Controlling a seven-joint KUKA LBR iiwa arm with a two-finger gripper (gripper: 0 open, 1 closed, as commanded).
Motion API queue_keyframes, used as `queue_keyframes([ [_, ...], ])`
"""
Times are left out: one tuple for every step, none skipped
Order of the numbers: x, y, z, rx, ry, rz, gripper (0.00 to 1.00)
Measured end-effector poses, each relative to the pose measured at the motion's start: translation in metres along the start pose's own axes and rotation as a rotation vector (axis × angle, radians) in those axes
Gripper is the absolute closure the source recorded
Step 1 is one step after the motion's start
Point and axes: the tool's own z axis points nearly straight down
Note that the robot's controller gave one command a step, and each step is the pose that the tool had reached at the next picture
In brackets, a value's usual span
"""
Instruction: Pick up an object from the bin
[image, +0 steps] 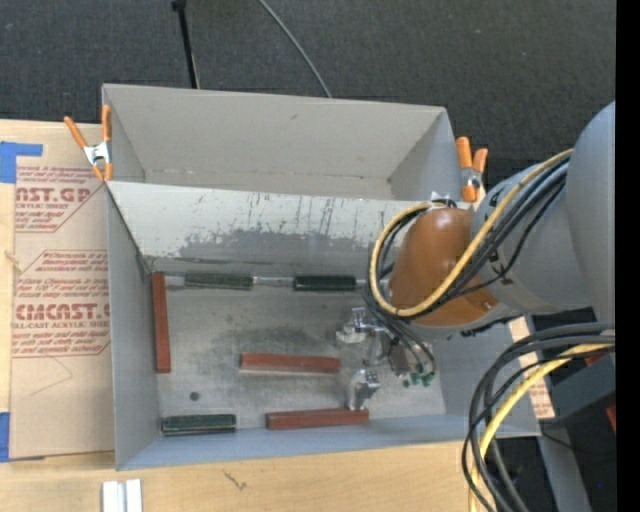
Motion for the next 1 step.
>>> queue_keyframes([
  [-0.0002, -0.0008, 0.0, -0.001, -0.001, -0.016, 0.0],
])
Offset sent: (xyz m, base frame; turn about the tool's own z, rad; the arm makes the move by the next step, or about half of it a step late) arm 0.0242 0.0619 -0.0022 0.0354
